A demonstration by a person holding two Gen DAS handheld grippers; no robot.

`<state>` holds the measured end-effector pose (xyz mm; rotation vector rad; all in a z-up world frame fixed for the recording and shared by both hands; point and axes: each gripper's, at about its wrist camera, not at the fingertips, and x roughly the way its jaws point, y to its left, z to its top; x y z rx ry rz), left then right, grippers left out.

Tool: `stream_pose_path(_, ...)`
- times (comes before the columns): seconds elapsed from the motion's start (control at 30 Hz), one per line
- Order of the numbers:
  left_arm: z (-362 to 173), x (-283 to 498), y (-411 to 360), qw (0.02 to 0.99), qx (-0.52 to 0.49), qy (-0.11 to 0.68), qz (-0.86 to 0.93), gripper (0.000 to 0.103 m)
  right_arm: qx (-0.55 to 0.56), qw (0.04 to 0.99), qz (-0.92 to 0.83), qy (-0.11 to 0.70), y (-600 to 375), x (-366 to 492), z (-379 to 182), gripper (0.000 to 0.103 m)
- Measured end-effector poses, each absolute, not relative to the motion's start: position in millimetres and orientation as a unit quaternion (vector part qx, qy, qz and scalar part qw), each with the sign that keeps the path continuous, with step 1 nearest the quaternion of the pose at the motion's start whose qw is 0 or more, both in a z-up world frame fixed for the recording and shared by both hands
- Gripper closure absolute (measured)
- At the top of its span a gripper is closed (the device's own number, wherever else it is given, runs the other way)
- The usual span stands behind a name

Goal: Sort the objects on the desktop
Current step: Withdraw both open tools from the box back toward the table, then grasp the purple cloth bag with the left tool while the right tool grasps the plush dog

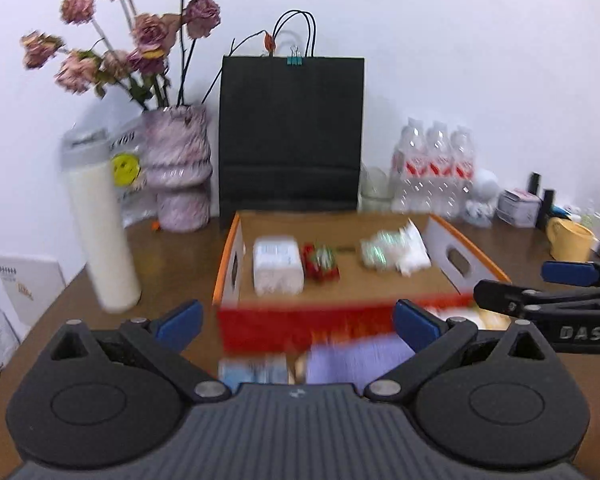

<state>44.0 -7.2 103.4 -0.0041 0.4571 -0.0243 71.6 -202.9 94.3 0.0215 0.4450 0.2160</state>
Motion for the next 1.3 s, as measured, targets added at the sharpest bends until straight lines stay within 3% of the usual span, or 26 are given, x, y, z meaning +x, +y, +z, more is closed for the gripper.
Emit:
stream_pose_path(0.23, 58, -49, -2, 0.973, -0.007, 0.232, -0.003, 0.0, 0.04, 0.967, 0.103, 0.228, -212, -31, 61, 0.0)
stream_pose_path(0.47, 46, -56, -1, 0.966, -0.009, 0.26, -0.008, 0.0, 0.006, 0.963, 0.135, 0.233, -202, -62, 42, 0.001)
stream_pose_path(0.7, 42, -19, -13, 0.96, -0.027, 0.269, -0.073, 0.0, 0.019, 0.951, 0.134, 0.278, -216, -22, 34, 0.029)
stream_pose_path(1.13, 22, 74, -85, 0.95, 0.028, 0.28, -0.134, 0.001, 0.066, 0.95, 0.069, 0.298, -271, 51, 30, 0.043)
stream_pose_path(1.17, 20, 78, -86, 0.949, 0.028, 0.285, -0.13, 0.004, 0.073, 0.95, 0.073, 0.296, -274, 57, 30, 0.043)
stream_pose_path(1.2, 18, 81, -86, 0.947, 0.026, 0.293, -0.13, 0.014, 0.081, 0.949, 0.082, 0.293, -275, 62, 30, 0.043)
stream_pose_path(1.23, 17, 82, -86, 0.944, 0.021, 0.299, -0.135, 0.032, 0.087, 0.948, 0.092, 0.293, -276, 67, 28, 0.043)
stream_pose_path(1.3, 18, 82, -85, 0.94, 0.006, 0.309, -0.144, 0.05, 0.09, 0.944, 0.1, 0.302, -273, 77, 25, 0.042)
